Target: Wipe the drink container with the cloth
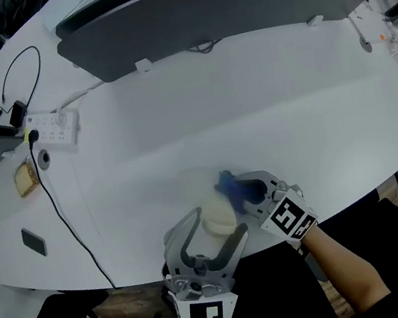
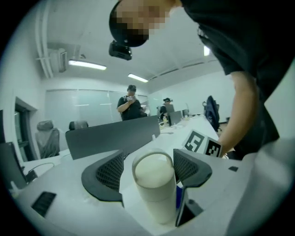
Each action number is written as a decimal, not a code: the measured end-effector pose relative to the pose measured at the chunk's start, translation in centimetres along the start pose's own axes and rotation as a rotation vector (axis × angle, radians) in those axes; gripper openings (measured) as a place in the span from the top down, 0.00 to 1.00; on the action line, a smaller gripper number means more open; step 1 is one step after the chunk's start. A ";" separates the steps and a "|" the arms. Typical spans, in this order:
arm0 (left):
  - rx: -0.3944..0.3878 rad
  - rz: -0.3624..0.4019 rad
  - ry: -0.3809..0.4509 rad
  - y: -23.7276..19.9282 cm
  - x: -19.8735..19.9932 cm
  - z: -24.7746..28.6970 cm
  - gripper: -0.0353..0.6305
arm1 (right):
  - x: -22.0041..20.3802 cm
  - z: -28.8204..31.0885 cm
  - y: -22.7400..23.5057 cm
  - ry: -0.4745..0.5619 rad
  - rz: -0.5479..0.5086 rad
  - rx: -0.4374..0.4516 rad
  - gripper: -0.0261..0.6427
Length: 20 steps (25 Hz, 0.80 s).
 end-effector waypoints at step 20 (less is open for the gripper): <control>-0.414 -0.007 0.002 -0.7 -0.8 1.0 0.52 | 9.8 -8.0 0.0 0.313 0.044 0.038 0.89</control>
Point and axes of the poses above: the fingertips, and each gripper's own axes: z forward along the fingers, y to its right, x out of its top, the point moved 4 cm from there along -z, backward along the fingers, and after that the axes turned 8 degrees about -z, right-handed, at the moved point
